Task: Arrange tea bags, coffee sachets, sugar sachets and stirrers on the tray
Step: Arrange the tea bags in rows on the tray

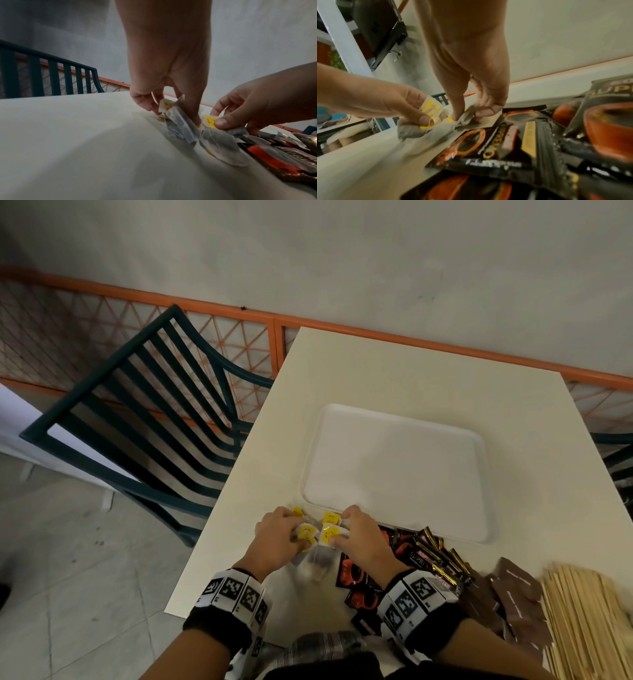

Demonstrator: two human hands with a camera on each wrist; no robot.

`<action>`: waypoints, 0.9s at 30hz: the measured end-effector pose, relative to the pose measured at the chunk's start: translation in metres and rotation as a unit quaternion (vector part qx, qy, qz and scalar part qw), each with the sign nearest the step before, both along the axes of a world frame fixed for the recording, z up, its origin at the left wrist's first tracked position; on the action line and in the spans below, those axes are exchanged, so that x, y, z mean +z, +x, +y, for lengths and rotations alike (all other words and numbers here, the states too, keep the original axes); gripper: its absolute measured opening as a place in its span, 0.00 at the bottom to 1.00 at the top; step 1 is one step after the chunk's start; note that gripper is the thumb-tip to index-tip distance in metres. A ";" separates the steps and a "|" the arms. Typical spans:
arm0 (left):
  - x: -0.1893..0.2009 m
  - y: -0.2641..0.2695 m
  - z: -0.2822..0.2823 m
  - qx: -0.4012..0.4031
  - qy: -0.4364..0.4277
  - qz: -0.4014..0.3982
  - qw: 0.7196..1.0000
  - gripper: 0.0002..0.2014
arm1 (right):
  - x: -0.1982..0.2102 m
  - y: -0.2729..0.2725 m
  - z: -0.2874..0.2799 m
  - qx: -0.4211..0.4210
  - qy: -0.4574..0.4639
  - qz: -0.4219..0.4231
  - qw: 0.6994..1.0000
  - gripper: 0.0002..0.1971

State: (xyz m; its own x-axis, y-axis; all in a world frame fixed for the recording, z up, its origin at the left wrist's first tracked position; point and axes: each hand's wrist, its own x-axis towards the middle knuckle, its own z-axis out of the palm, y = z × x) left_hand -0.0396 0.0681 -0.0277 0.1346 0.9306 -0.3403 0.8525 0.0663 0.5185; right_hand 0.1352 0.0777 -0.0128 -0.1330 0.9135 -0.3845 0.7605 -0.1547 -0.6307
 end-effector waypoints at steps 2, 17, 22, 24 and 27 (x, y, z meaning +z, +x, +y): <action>0.000 0.000 -0.001 0.017 0.003 -0.026 1.000 0.22 | -0.002 -0.006 -0.003 -0.010 -0.001 -0.041 0.999 0.24; 0.005 -0.002 -0.006 0.006 -0.022 -0.030 0.999 0.22 | -0.011 -0.022 -0.006 0.005 0.015 -0.010 1.000 0.17; 0.005 -0.012 -0.005 0.003 -0.033 -0.141 0.989 0.17 | -0.003 -0.016 -0.006 -0.007 0.027 0.056 0.998 0.11; 0.006 -0.018 -0.004 0.013 -0.020 -0.179 0.983 0.14 | 0.005 -0.007 -0.007 -0.038 0.037 0.086 0.995 0.07; 0.009 -0.028 -0.003 0.054 -0.054 -0.272 0.959 0.08 | 0.018 0.008 -0.005 -0.083 0.017 0.152 0.985 0.03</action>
State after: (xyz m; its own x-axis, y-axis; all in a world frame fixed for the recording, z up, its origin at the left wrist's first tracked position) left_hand -0.0676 0.0648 -0.0192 0.2242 0.9124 -0.3423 0.4423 0.2177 0.8700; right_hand 0.1436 0.0724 0.0051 -0.0841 0.9443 -0.3181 0.5024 -0.2355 -0.8319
